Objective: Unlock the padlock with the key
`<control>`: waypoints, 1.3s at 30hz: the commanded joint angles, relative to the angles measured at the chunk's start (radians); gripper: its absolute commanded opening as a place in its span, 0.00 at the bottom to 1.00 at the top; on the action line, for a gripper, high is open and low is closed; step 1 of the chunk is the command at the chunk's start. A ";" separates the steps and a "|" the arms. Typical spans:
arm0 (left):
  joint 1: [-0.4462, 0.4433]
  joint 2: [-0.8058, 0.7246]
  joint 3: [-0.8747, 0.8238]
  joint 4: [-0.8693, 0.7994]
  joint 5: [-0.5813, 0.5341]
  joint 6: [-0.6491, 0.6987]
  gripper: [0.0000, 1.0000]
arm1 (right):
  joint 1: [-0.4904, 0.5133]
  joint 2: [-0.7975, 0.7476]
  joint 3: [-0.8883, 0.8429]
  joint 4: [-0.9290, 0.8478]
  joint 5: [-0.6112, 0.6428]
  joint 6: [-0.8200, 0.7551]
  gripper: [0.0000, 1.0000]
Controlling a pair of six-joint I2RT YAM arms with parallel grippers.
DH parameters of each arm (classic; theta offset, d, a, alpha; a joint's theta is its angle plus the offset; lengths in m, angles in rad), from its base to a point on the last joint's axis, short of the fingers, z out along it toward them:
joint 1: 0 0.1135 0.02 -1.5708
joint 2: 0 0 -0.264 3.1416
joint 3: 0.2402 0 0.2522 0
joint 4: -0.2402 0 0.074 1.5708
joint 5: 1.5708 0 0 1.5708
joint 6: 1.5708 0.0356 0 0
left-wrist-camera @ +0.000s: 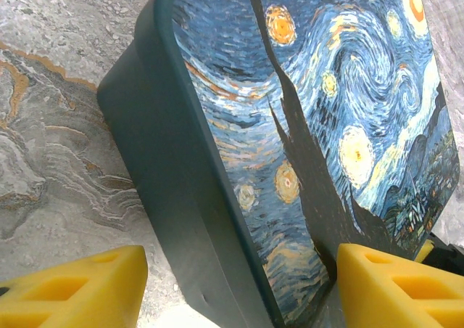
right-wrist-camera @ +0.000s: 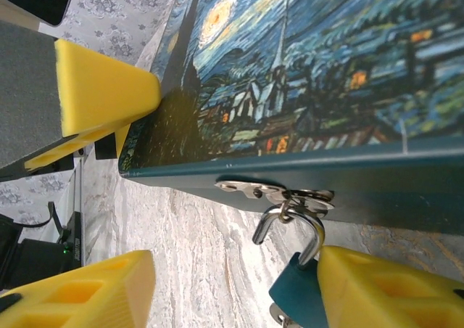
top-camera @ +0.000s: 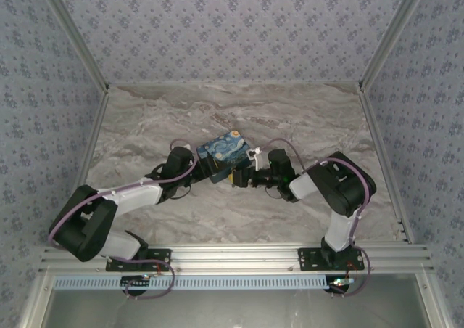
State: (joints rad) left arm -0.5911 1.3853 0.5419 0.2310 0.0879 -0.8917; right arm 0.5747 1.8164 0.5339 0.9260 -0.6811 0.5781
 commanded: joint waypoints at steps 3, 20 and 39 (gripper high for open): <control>-0.007 0.002 -0.029 -0.140 -0.021 0.009 0.68 | -0.005 0.022 0.014 0.025 -0.018 -0.011 0.57; -0.007 0.001 -0.029 -0.144 -0.023 0.010 0.68 | -0.018 0.080 0.058 0.068 -0.038 0.008 0.57; -0.006 0.001 -0.032 -0.144 -0.027 0.007 0.68 | -0.032 0.081 0.019 0.088 -0.047 0.013 0.21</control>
State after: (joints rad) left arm -0.5911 1.3811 0.5419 0.2218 0.0883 -0.8917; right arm 0.5476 1.8835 0.5568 0.9836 -0.7036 0.5957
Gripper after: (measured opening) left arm 0.678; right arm 0.237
